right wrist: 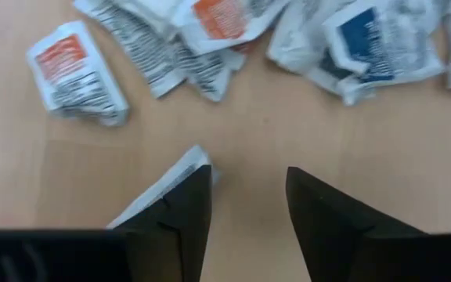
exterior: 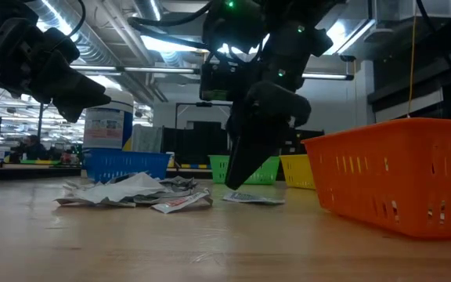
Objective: Pick & Place First Aid Supplies
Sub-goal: Put the white ointment pack into the orange bin
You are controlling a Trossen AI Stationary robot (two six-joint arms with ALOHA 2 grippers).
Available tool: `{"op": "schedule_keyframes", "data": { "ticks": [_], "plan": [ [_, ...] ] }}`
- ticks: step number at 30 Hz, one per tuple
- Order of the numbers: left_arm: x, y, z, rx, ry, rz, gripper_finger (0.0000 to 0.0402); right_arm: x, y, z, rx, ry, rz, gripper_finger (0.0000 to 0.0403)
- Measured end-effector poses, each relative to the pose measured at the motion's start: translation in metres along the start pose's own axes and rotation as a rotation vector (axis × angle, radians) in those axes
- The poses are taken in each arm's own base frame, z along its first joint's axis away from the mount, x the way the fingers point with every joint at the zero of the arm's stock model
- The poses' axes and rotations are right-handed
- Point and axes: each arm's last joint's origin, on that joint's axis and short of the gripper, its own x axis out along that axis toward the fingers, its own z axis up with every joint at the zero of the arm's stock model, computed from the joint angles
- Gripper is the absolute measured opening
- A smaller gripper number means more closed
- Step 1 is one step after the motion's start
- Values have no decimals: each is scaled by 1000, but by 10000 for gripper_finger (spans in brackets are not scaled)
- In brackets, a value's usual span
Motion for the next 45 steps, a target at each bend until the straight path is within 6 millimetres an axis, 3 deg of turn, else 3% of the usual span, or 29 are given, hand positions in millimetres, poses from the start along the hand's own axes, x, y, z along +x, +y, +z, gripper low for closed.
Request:
{"op": "schedule_keyframes", "data": {
  "ticks": [8, 19, 35, 45],
  "plan": [
    [0, 0, 0, 0, 0, 0, 127, 1, 2, -2, 74, 21, 59, 166],
    [0, 0, 0, 0, 0, 0, 127, 21, 4, -8, 107, 69, 98, 164],
    [0, 0, 0, 0, 0, 0, 127, 17, -1, -2, 137, 89, 43, 12],
    [0, 0, 0, 0, 0, 0, 127, 1, -8, 11, 228, 106, 123, 4]
  ]
}}
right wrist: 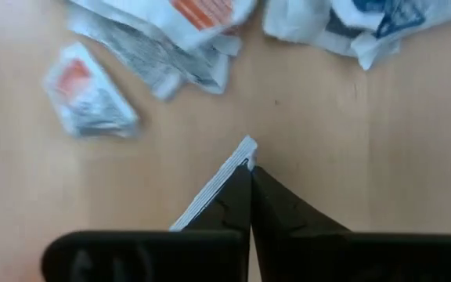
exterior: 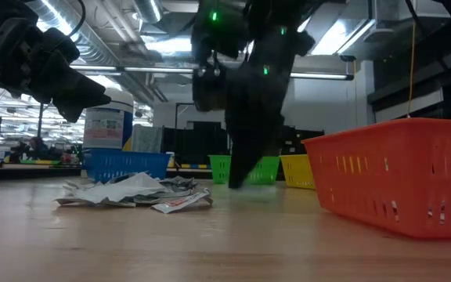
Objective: Pick & Place First Aid Supplies
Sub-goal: Put the white ointment pack into the orange bin
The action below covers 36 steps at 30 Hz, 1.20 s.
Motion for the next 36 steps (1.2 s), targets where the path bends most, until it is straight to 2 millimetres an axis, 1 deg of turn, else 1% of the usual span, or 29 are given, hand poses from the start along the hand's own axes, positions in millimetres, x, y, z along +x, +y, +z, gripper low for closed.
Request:
{"op": "schedule_keyframes", "data": {
  "ticks": [8, 14, 20, 25, 30, 33, 36],
  "plan": [
    [0, 0, 0, 0, 0, 1, 127, -41, 6, 7, 58, -99, 31, 3],
    [0, 0, 0, 0, 0, 0, 127, -75, 11, 10, 117, -183, 58, 4],
    [0, 0, 0, 0, -1, 0, 127, -114, 16, 8, 132, -264, 86, 4],
    [0, 0, 0, 0, -1, 0, 127, -143, 28, -3, 96, -284, 105, 4],
    [0, 0, 0, 0, 0, 0, 127, -169, 50, -21, -16, -279, 130, 5],
    [0, 0, 0, 0, 0, 0, 127, -179, 65, -33, -83, -265, 143, 5],
    [0, 0, 0, 0, 0, 0, 127, -185, 80, -44, -152, -254, 145, 5]
  ]
}}
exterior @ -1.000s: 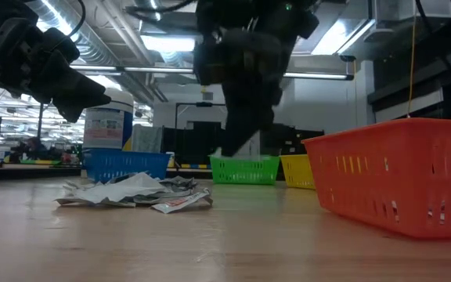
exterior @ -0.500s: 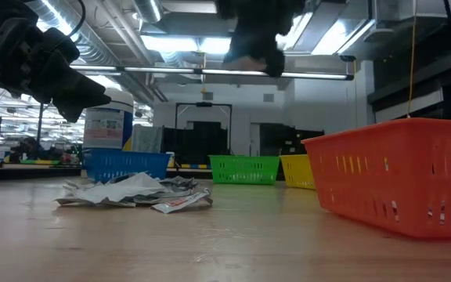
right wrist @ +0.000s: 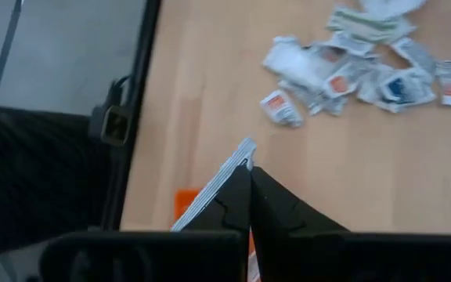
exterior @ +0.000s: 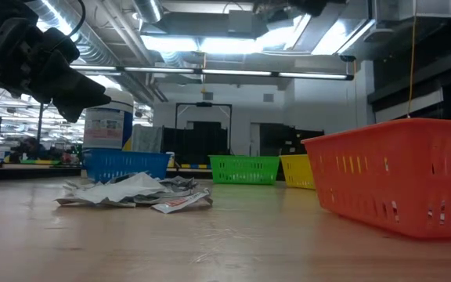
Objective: Pick & Place First Aid Supplies
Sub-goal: Put the white ointment pack into the orange bin
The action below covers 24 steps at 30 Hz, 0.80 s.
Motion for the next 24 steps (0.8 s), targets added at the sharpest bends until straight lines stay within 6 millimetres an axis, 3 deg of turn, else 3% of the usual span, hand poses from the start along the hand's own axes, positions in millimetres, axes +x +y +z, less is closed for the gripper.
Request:
{"op": "schedule_keyframes", "data": {
  "ticks": [12, 17, 24],
  "plan": [
    [0, 0, 0, 0, 0, 0, 127, 6, 65, -34, -372, 87, 122, 5],
    [0, 0, 0, 0, 0, 0, 127, 20, 73, -59, -500, 165, 139, 5],
    [0, 0, 0, 0, 0, 0, 127, 41, 69, -88, -625, 253, 144, 5]
  ]
}}
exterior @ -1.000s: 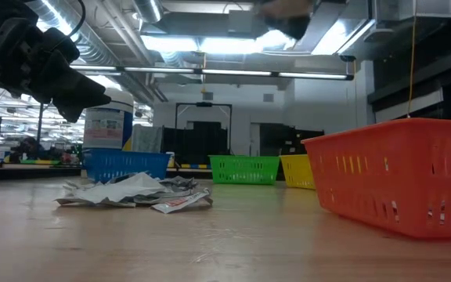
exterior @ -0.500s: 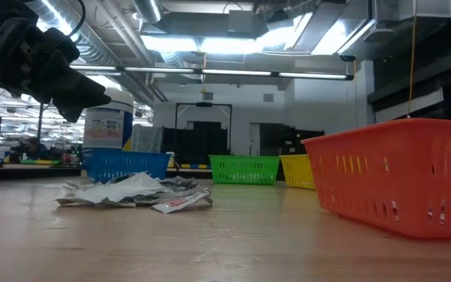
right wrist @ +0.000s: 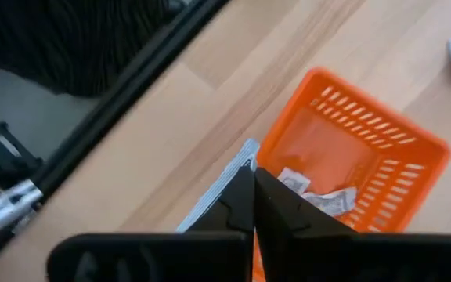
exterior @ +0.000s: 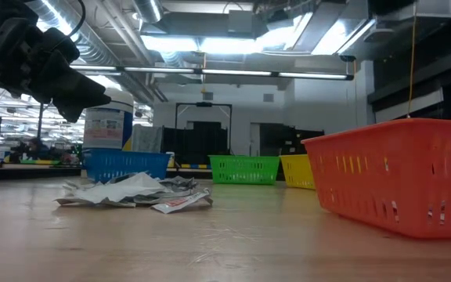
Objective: Pick & Place First Aid Supplies
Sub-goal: Put the white ointment pack into the orange bin
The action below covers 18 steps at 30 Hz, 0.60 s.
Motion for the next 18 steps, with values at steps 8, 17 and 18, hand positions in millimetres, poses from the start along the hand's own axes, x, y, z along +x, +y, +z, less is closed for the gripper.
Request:
{"op": "schedule_keyframes", "data": {
  "ticks": [8, 17, 18],
  "plan": [
    [0, 0, 0, 0, 0, 0, 127, 31, 0, -25, -37, 29, 3, 5],
    [0, 0, 0, 0, 0, 0, 127, 44, -6, -32, -36, -13, -84, 32],
    [0, 0, 0, 0, 0, 0, 127, 44, -8, -31, -33, -16, -105, 38]
  ]
}}
